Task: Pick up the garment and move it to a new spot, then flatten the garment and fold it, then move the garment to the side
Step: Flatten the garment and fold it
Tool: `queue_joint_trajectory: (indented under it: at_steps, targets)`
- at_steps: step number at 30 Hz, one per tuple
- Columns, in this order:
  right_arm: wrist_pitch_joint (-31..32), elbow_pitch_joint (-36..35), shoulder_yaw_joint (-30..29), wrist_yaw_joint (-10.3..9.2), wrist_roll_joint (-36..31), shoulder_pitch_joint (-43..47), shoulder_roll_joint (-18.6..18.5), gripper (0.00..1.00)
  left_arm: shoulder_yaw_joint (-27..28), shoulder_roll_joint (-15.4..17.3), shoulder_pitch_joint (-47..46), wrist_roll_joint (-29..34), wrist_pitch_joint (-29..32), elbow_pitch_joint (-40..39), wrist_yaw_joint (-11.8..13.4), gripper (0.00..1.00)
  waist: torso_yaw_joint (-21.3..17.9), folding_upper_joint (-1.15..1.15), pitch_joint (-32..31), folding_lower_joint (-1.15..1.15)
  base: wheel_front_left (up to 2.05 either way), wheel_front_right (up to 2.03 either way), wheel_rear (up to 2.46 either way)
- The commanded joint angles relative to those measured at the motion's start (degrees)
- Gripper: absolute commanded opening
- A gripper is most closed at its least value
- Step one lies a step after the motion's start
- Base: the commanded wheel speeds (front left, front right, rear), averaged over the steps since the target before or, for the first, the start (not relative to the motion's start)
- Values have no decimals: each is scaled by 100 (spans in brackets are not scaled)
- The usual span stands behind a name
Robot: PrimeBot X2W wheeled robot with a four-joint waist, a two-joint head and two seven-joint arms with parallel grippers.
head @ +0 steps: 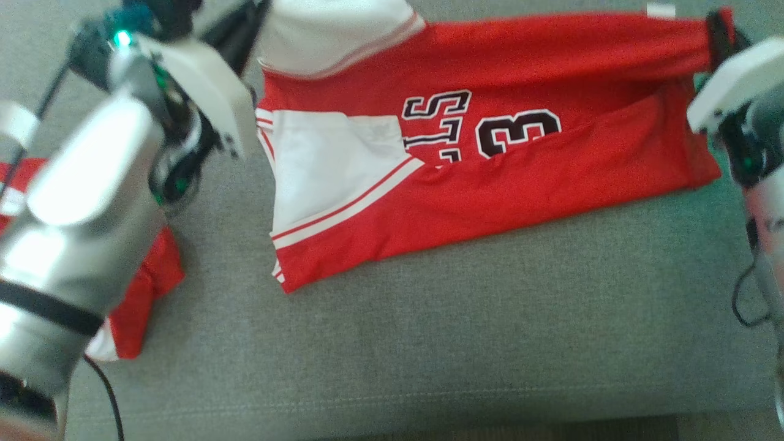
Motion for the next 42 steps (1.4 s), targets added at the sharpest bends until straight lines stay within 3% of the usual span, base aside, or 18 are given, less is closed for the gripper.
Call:
queue_joint_trajectory:
  at_steps: [1,10,21,32,40,41,42]
  targets:
    - [41,-225,132,37,77,82,-104,0,194,292,-56,-40,26,-252,0,0,65,0,-197,0,0,0,0]
    - [710,-529,535,37,632,896,-554,0,-148,636,1092,-269,586,-1825,300,0,201,0,-628,0,0,0,0]
    - [1275,-831,826,37,634,1300,-978,0,-426,1193,1758,-396,1304,-3290,687,0,246,0,-732,0,0,0,0]
    - [1752,-1103,986,37,718,1434,-1099,0,-413,1381,1992,-818,1697,-3637,774,0,190,0,-716,0,0,0,0]
    - [2080,-1322,1041,37,761,1574,-1143,0,-564,1279,2123,-872,1757,-3470,755,0,141,0,-701,0,0,0,0]
    - [2093,-1353,1045,37,760,1594,-1141,34,-581,1254,2126,-848,1735,-3421,758,0,137,0,-706,0,0,0,0]
    - [2066,-1401,1037,37,769,1612,-1134,100,-597,1238,2106,-772,1688,-3367,776,10,133,0,-710,0,0,0,0]
